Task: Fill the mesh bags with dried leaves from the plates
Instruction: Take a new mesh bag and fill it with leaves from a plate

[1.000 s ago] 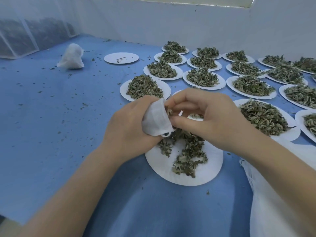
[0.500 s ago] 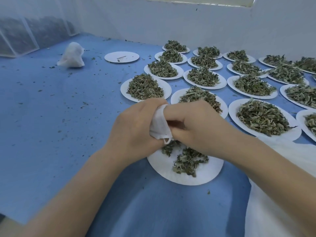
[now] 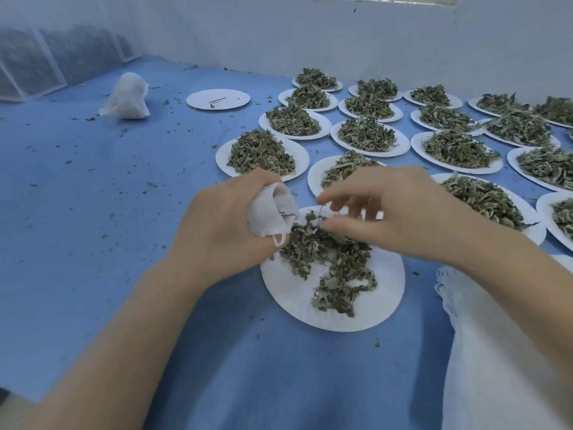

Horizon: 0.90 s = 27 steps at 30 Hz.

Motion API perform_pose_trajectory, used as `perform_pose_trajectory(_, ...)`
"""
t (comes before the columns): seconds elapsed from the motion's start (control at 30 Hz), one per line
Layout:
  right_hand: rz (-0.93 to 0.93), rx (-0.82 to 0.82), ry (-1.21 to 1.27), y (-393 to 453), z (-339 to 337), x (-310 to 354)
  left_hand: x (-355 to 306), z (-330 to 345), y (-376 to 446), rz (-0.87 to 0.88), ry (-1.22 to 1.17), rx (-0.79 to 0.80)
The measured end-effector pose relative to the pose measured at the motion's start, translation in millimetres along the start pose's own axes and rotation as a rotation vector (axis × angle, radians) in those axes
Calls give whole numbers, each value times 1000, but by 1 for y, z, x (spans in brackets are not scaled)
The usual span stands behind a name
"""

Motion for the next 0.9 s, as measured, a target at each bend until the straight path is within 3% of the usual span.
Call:
perform_pose_trajectory(0.1,96,171,-193,0,21,-9,2,3,0,3,5,23)
perform_pose_trajectory(0.37,50,161,-376,4,33,0,4,0,0,5,-36,-2)
perform_pose_trajectory(0.47,-37,79,-354,4,29,9,7,-2,1,-12,-43,-9)
perform_pose_trajectory(0.67,-66,216,-269,7,57,14,13,-5,1,-53,-56,-24)
perform_pose_trajectory(0.9,-99,186,-296,14,56,11,13,-6,2,-54,-55,-28)
Point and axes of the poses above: each hand's wrist, its own y-axis towards the middle knuckle, its own z-axis out of the palm, x = y × z, the point moved 7 cm from there along y, towards the middle knuckle, and after that the axes turned 13 degrees about y, right-handed, at the moved point
